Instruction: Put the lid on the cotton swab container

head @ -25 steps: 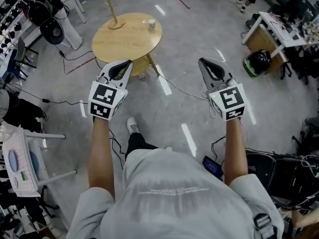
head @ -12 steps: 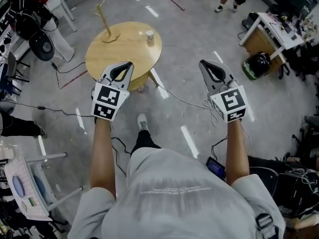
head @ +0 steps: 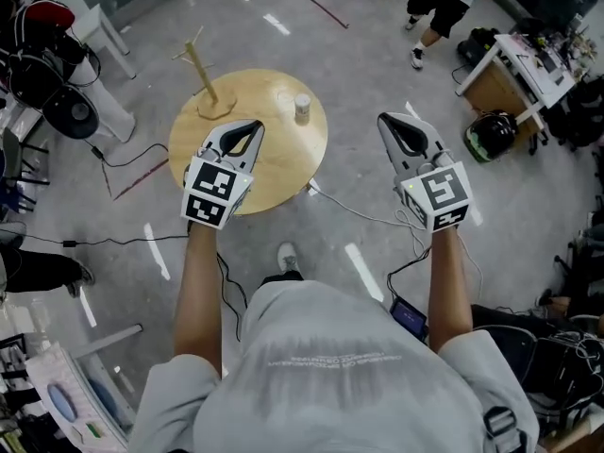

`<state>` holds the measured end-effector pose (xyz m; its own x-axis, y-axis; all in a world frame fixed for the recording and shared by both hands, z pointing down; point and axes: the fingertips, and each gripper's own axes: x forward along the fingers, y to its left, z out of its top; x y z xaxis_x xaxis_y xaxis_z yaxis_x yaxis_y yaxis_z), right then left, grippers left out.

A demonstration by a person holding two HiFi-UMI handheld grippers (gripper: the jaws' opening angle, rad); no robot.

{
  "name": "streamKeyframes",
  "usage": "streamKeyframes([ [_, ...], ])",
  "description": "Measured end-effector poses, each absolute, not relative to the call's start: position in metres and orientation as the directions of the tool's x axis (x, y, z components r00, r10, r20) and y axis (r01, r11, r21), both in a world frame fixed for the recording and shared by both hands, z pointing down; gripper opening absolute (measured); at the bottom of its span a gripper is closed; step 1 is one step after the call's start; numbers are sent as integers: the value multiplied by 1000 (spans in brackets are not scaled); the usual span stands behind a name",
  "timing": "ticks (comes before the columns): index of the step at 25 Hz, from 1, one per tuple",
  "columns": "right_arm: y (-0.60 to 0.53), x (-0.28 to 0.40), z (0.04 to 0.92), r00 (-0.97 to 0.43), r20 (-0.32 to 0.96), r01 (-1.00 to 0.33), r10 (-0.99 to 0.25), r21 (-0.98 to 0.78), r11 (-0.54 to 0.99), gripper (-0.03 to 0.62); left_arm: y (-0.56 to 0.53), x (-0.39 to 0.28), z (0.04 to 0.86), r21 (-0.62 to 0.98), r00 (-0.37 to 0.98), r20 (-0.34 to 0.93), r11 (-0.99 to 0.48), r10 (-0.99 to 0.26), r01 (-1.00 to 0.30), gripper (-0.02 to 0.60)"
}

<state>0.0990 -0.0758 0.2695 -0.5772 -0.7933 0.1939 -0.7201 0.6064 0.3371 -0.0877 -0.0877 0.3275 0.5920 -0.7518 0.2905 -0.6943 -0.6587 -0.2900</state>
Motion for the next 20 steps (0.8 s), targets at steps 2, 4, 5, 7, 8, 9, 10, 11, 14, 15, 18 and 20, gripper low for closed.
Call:
streamKeyframes([
  [2,-97,87,269,-583,192,-720,-790,328,611,28,-110,-99,328,-277,604,287,-668,-743,-690,18],
  [4,-113,77,271,-587,187,-726,-788,308,614,28,-129,-108,331,-268,615,286,-678,-734,-685,18],
  [5,-119,74,271,-587,182,-732,-789,297,613,28,-137,-112,333,-263,619,285,-681,-732,-684,18],
  [7,-131,68,270,-584,171,-743,-793,279,608,28,-154,-120,335,-255,621,277,-679,-733,-688,18],
  [8,-137,65,270,-582,170,-747,-795,274,606,28,-162,-124,336,-251,622,274,-679,-734,-690,18],
  [9,-143,62,272,-580,173,-749,-796,271,604,28,-169,-127,338,-247,625,272,-681,-732,-690,18],
  [10,-149,59,274,-574,181,-751,-798,271,602,28,-175,-131,341,-242,629,273,-685,-728,-687,18],
  [11,-154,57,277,-567,192,-753,-801,274,599,28,-181,-134,343,-238,634,273,-689,-724,-684,18],
  [14,-169,51,282,-549,221,-754,-806,284,592,28,-195,-139,341,-237,645,254,-693,-721,-681,17],
  [15,-173,49,284,-548,231,-752,-804,285,595,28,-198,-139,341,-242,650,243,-694,-720,-678,17],
  [18,-185,44,291,-552,263,-736,-792,293,610,28,-206,-139,338,-231,662,214,-696,-718,-680,17],
  [20,-193,40,294,-562,270,-725,-782,295,623,28,-213,-139,341,-172,674,215,-707,-706,-686,17],
])
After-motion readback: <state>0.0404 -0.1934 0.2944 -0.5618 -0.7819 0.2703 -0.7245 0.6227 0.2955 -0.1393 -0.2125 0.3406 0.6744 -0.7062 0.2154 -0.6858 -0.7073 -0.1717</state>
